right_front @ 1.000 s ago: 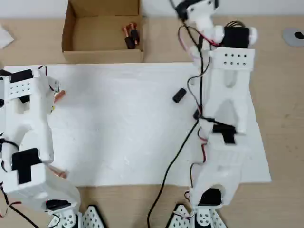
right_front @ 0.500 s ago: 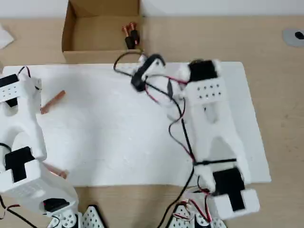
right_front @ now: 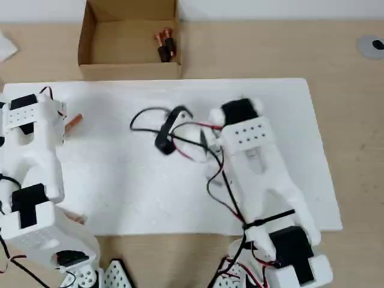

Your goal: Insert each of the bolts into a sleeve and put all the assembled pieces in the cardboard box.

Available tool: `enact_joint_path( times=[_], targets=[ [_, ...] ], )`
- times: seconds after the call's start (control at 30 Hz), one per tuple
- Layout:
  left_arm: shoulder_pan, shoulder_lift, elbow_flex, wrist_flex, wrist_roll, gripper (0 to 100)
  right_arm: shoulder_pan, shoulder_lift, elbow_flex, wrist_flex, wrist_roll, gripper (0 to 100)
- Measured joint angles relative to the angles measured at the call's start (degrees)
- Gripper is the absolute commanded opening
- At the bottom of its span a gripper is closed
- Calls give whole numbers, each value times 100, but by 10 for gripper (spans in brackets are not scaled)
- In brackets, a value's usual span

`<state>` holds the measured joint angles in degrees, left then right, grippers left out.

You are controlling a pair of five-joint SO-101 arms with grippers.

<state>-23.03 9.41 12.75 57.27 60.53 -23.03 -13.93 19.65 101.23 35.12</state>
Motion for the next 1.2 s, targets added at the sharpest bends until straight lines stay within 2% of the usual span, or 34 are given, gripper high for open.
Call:
enact_joint_path(
  times=[0.13, 0.27, 0.87, 1.2],
  targets=[
    [18, 193, 273, -475, -9, 193, -123, -9, 97, 0, 0, 255],
    [18, 387, 264, -800, 299, 195, -123, -9, 123, 0, 0, 255],
    [-18, 765, 18, -782, 422, 191, -123, -9, 123, 0, 0, 254],
    [-62, 853, -79, -686, 404, 146, -123, -9, 123, 0, 0, 254]
  ],
)
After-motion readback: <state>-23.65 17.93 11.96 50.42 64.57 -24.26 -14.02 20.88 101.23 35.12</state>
